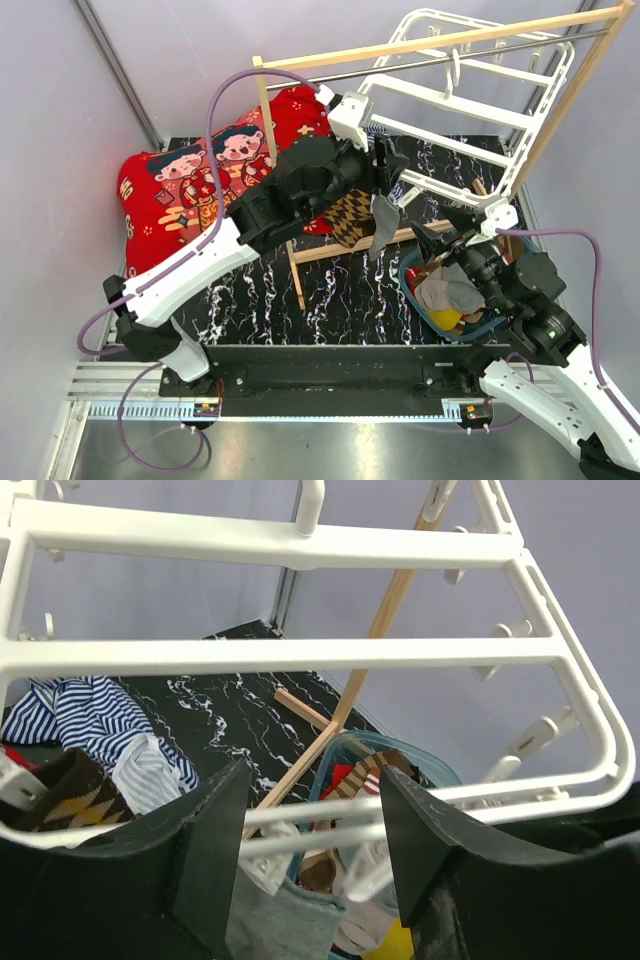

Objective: Clip the socks to the hanger
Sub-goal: Open the clamp at the hanger.

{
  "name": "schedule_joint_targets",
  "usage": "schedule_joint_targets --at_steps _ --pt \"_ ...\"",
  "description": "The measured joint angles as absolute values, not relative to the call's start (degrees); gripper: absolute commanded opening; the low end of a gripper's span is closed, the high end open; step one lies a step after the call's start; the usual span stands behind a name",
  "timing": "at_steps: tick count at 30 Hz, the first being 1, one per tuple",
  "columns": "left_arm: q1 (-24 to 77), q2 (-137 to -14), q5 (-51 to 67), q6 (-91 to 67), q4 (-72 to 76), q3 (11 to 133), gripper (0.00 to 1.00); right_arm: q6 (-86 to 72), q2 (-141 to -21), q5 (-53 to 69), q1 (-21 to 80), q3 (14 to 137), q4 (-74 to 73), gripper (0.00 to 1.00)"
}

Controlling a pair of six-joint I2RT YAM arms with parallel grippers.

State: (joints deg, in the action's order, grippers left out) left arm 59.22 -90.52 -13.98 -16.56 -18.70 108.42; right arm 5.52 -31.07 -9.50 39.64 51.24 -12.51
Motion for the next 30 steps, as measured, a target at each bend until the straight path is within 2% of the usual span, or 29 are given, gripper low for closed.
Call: schedule_joint_targets --at_steps 14,20,30 --pt "59.64 -79.2 -5.85 -18.55 -11.99 93.97 0.61 4.19 -36.69 -6.74 39.64 52.6 -6.94 0.71" --pt "61.43 -80.05 -5.56 -20.6 -11.44 93.14 0.61 4.25 -38.57 -4.6 39.66 52.93 -6.81 0.71" --pt "61.6 -84.86 -12.43 -22.35 -11.49 93.65 0.61 4.27 -38.89 -3.09 39.66 53.15 -6.79 0.71"
